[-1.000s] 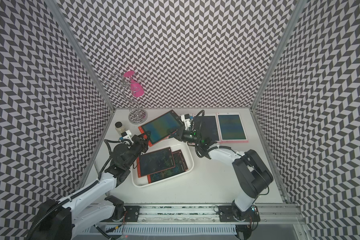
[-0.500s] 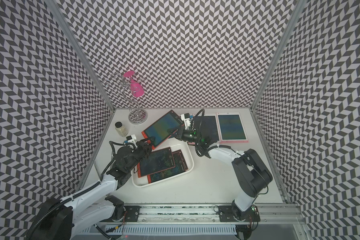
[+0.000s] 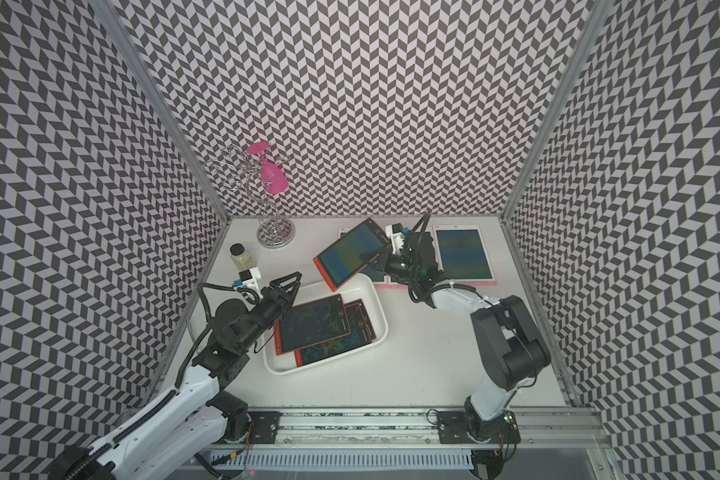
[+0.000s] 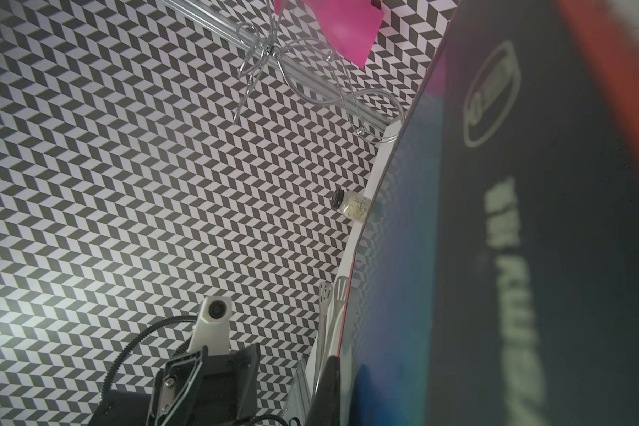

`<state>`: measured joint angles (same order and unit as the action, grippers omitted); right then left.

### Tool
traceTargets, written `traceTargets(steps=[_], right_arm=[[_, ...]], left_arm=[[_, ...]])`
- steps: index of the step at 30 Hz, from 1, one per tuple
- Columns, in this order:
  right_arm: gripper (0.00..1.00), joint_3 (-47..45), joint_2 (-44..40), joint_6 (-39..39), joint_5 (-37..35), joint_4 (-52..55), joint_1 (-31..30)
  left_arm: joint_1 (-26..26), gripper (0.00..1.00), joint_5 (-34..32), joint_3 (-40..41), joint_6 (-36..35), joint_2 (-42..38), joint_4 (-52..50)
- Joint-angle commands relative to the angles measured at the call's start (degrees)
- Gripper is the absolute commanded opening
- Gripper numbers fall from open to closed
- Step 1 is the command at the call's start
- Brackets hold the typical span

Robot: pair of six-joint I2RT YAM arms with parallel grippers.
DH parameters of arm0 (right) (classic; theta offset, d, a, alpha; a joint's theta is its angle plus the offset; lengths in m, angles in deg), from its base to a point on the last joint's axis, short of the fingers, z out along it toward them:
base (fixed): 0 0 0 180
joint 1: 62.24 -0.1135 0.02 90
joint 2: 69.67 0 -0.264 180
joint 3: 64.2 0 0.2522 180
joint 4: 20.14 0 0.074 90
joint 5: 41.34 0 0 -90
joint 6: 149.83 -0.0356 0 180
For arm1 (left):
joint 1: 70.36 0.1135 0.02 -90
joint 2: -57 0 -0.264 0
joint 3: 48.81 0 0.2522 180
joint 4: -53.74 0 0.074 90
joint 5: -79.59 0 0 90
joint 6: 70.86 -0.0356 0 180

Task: Take out the writing tablet from the storage box
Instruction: Place the writing tablet at the center of the board.

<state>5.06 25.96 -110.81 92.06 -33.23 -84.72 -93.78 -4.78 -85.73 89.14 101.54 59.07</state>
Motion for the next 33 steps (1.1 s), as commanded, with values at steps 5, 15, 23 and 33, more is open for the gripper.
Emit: traceTargets(steps=[5, 15, 23, 33], right_arm=[[0.0, 1.2, -5.8, 10.9, 10.1, 9.5, 3.2], [0.0, 0.3, -8.6, 20.3, 18.1, 20.6, 5.5], [0.01, 1.0, -10.5, 23.7, 19.5, 24.9, 6.8], [0.03, 1.5, -10.3, 24.3, 21.3, 26.0, 7.0]], left_arm=[[8.3, 0.59, 7.8, -7.2, -16.6, 3.1, -5.1], [10.7, 0.65, 35.6, -17.9, -29.2, 26.4, 5.5], [10.8, 0.64, 44.8, -20.6, -35.6, 34.2, 3.7], [10.9, 0.64, 47.7, -20.2, -36.0, 40.0, 6.4]])
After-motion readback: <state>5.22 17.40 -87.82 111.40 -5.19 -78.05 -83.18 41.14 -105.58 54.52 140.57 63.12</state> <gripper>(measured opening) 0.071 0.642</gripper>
